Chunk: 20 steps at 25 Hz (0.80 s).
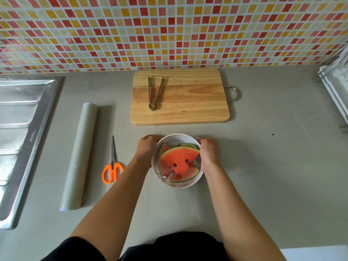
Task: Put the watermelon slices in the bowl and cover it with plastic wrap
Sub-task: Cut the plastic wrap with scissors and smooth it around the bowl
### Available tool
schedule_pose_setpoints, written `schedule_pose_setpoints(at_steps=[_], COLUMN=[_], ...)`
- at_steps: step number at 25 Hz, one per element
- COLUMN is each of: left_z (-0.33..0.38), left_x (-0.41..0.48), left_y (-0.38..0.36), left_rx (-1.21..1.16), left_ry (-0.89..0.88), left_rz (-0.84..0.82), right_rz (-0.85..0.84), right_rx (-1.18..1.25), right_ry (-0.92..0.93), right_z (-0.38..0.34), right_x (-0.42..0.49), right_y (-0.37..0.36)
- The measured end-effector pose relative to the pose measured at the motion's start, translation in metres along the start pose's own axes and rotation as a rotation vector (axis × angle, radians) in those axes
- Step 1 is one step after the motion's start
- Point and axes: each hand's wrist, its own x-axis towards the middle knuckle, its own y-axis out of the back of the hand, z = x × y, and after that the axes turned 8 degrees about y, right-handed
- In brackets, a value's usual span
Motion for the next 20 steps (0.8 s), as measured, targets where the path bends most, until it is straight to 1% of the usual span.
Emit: schedule_pose_setpoints(at_steps=[1, 3, 4, 6, 8, 9, 11, 13, 15, 16, 18, 19, 20], left_z=[0.0, 0.001, 0.001, 0.0, 0.0, -0.001, -0.005, -0.011, -0.015, -0.015, -0.015, -0.017, -0.021], left_x=[0.001, 0.001, 0.001, 0.0, -0.001, 0.0, 0.002, 0.004, 0.004, 0.004, 0.003, 0.002, 0.001], left_y=[0.0, 0.0, -0.001, -0.001, 0.001, 0.002, 0.004, 0.005, 0.005, 0.005, 0.007, 0.011, 0.016], left_rx=[-0.019, -0.192, -0.24, -0.234, -0.24, -0.207, -0.055, 0.098, 0.179, 0.233, 0.492, 0.59, 0.58], left_ry=[0.011, 0.093, 0.127, 0.197, 0.235, 0.215, 0.132, -0.003, -0.114, -0.142, -0.159, -0.167, -0.192], left_rz=[0.023, 0.032, 0.034, 0.086, 0.19, 0.236, 0.285, 0.322, 0.406, 0.457, 0.528, 0.553, 0.589], right_rz=[0.036, 0.134, 0.157, 0.16, 0.151, 0.14, 0.086, 0.084, 0.155, 0.204, 0.3, 0.357, 0.411], right_rx=[0.028, 0.107, 0.133, 0.157, 0.12, 0.069, -0.068, -0.105, -0.058, -0.036, -0.081, -0.106, -0.108], right_ry=[0.004, 0.006, 0.005, -0.013, -0.018, -0.003, 0.036, 0.055, 0.05, 0.049, 0.073, 0.109, 0.167], right_z=[0.001, -0.001, -0.002, -0.003, -0.002, -0.002, -0.004, -0.004, -0.004, -0.004, 0.0, 0.002, 0.003], right_x=[0.0, -0.001, -0.002, -0.003, -0.002, -0.001, -0.001, 0.001, -0.001, -0.003, -0.003, -0.004, -0.005], right_y=[-0.001, -0.004, -0.005, -0.006, -0.003, -0.001, 0.003, 0.005, 0.006, 0.006, 0.013, 0.019, 0.026])
